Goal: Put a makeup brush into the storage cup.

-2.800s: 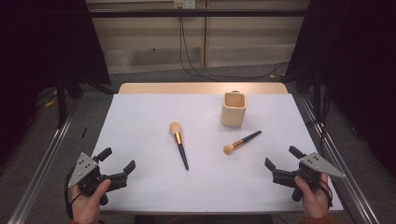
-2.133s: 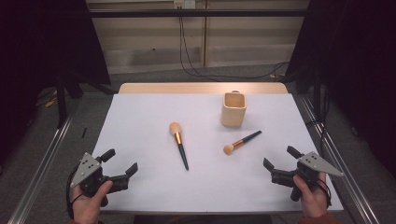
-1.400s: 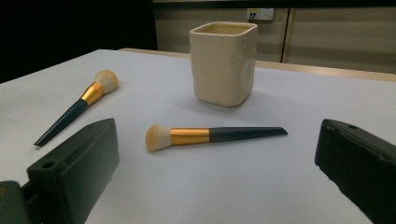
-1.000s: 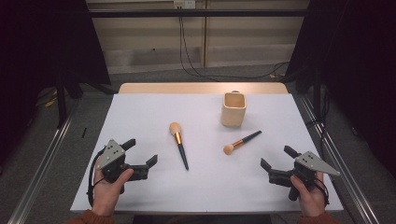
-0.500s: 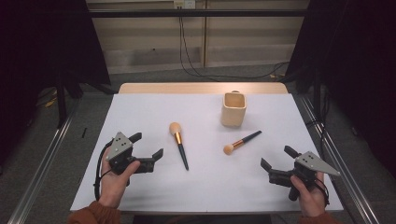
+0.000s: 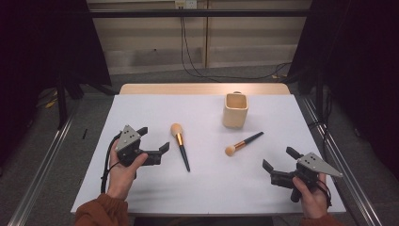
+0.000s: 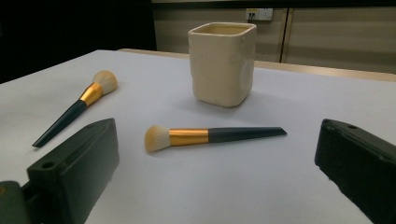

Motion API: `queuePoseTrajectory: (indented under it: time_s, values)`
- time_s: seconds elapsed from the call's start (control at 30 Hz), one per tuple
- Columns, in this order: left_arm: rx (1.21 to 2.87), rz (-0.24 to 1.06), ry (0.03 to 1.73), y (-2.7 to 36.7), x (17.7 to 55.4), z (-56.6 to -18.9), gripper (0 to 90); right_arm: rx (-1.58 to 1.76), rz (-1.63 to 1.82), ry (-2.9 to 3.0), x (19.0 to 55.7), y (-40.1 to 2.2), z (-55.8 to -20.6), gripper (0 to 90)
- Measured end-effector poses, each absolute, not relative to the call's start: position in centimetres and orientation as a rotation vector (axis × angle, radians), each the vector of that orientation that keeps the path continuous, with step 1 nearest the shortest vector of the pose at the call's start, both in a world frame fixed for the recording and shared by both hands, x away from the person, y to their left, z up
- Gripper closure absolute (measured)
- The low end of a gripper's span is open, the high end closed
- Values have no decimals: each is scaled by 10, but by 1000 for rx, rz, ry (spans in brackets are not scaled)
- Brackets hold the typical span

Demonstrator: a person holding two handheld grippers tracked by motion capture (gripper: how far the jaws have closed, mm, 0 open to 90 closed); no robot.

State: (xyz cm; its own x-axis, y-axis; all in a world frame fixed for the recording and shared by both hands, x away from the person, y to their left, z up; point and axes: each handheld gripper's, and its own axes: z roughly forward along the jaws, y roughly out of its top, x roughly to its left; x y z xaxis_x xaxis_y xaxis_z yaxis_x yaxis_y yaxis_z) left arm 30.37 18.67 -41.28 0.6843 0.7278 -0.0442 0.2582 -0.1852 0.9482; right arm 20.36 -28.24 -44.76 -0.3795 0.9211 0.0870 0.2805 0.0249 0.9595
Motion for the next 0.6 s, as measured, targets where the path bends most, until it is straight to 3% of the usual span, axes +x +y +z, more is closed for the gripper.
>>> queuePoseTrajectory:
  time_s: [0.6]
  values:
    - [1726,543,807,167,332,-409,19,1227,1380,1715,204,-282,-448,0]
